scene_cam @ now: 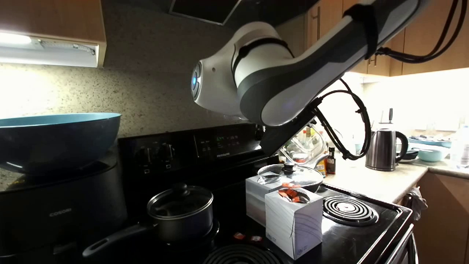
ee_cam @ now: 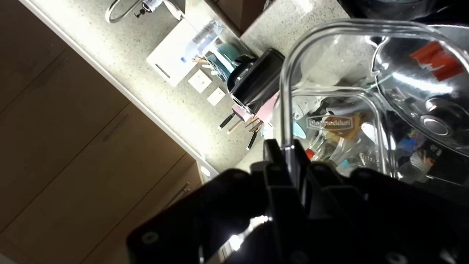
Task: Pour the contents of the bowl into the box
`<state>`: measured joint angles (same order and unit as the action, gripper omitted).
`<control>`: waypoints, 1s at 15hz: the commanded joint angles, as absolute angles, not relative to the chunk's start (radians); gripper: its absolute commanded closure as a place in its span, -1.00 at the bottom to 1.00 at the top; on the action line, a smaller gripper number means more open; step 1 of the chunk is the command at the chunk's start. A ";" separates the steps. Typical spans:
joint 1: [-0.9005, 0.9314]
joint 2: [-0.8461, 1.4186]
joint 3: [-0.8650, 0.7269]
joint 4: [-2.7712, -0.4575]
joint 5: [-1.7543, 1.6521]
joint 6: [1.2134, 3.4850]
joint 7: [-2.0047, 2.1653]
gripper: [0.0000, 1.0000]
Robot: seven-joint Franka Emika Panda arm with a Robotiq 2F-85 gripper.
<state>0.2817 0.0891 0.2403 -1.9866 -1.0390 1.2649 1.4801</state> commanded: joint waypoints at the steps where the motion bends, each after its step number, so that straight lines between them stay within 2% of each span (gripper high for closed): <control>1: 0.271 0.064 0.242 -2.028 -1.019 1.278 1.457 0.96; 15: 0.277 0.124 0.241 -2.093 -1.107 1.231 1.407 0.96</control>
